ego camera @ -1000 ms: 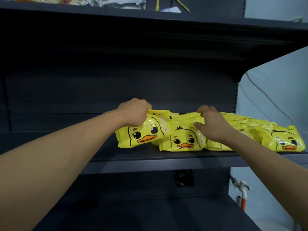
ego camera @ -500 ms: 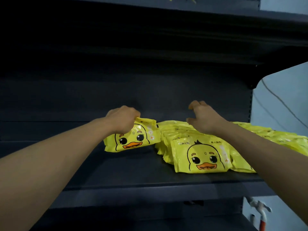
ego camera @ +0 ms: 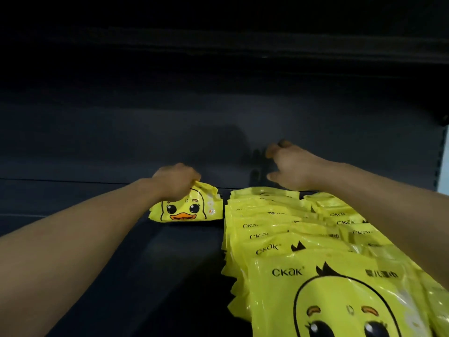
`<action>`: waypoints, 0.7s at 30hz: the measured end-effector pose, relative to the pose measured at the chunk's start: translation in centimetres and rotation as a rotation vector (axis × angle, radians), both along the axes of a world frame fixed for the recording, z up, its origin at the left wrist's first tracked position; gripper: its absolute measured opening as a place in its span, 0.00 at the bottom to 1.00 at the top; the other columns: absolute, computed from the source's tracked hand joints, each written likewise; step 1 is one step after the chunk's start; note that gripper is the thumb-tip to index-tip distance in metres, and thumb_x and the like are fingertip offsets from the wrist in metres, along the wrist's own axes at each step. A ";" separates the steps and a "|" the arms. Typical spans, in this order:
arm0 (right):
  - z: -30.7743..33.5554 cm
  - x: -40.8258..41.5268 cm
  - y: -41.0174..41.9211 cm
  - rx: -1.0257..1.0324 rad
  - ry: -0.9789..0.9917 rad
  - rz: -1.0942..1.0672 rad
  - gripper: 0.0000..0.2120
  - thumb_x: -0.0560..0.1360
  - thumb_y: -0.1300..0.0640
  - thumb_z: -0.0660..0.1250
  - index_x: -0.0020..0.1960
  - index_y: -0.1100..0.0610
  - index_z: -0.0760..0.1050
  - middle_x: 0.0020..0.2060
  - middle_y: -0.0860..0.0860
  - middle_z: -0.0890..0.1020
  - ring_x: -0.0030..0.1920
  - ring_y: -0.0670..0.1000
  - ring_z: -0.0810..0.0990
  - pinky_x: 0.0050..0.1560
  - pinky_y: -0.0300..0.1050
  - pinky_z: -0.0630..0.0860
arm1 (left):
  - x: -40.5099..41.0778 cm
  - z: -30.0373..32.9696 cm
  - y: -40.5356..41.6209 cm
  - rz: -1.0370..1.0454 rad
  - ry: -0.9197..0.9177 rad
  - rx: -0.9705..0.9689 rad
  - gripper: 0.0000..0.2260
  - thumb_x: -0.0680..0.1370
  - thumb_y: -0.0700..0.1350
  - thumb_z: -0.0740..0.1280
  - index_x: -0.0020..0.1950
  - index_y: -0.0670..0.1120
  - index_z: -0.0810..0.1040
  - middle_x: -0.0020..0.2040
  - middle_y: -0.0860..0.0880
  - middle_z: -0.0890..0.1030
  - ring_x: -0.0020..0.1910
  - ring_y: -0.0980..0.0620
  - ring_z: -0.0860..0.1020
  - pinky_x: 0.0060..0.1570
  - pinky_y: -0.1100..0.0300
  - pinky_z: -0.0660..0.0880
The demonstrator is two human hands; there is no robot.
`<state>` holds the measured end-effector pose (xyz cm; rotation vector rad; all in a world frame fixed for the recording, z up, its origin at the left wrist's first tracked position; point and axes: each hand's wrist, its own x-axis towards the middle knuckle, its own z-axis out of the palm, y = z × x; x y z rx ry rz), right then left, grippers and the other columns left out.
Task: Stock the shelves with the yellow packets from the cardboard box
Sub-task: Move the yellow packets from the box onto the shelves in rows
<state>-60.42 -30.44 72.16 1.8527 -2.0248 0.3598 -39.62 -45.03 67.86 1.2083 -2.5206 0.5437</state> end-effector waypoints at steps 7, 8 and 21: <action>-0.5 -0.9 -1.5 0.030 0.044 0.026 0.23 0.76 0.52 0.63 0.68 0.57 0.63 0.63 0.58 0.66 0.63 0.60 0.70 0.59 0.47 0.70 | -2.3 -1.8 -2.0 0.106 -0.108 -0.183 0.14 0.77 0.36 0.59 0.59 0.47 0.74 0.57 0.47 0.75 0.58 0.46 0.73 0.44 0.56 0.66; -0.6 -1.0 -1.6 0.035 0.046 0.027 0.23 0.76 0.52 0.62 0.68 0.57 0.63 0.63 0.58 0.66 0.63 0.60 0.70 0.59 0.47 0.70 | -2.4 -1.9 -2.1 0.117 -0.103 -0.204 0.15 0.76 0.36 0.59 0.61 0.47 0.74 0.58 0.47 0.74 0.59 0.46 0.73 0.47 0.55 0.67; -0.8 -1.3 -0.9 0.025 0.037 0.036 0.20 0.78 0.53 0.61 0.68 0.56 0.63 0.62 0.56 0.67 0.62 0.59 0.71 0.61 0.51 0.71 | -2.7 -0.8 -1.0 0.074 -0.025 -0.100 0.11 0.75 0.33 0.57 0.46 0.49 0.72 0.51 0.45 0.77 0.49 0.46 0.75 0.43 0.56 0.69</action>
